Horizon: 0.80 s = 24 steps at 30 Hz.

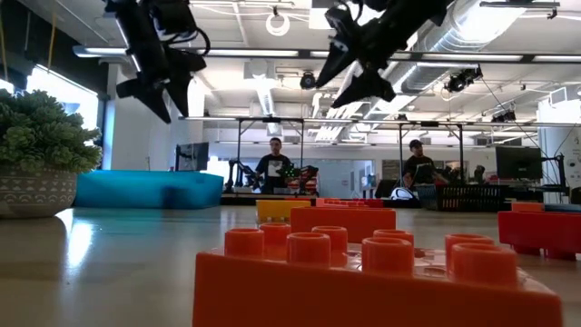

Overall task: Sort & place blocks by color
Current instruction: Put the orange game piece into the orange bin

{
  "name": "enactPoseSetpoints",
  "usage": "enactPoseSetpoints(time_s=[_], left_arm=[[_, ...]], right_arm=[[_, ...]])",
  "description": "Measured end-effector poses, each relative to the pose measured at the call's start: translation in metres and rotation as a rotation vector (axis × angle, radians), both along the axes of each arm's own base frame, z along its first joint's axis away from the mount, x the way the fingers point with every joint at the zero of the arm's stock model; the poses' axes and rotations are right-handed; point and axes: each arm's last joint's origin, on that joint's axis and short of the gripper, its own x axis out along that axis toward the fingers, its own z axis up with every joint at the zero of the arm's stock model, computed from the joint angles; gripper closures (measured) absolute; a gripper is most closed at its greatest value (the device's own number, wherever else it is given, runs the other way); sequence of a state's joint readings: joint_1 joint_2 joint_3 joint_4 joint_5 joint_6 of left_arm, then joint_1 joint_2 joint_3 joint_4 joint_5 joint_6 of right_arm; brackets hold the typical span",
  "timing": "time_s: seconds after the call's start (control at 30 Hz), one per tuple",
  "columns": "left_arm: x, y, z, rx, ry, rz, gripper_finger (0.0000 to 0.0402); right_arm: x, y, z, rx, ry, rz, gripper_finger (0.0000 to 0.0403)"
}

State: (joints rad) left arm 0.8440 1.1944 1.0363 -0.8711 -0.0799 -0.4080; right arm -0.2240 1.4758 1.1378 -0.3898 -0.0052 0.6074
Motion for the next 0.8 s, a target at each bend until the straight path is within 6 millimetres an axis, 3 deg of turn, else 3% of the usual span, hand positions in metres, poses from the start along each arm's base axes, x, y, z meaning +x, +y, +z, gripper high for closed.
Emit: enactPoseSetpoints(time_s=[0.43, 0.8], left_arm=[[-0.003, -0.004, 0.005, 0.034, 0.004, -0.039, 0.0186], [-0.003, -0.004, 0.005, 0.049, 0.027, -0.073, 0.0186]], right_arm=[[0.031, 0.015, -0.066, 0.191, 0.199, 0.003, 0.0166], [0.037, 0.026, -0.102, 0.213, 0.361, -0.028, 0.0166]])
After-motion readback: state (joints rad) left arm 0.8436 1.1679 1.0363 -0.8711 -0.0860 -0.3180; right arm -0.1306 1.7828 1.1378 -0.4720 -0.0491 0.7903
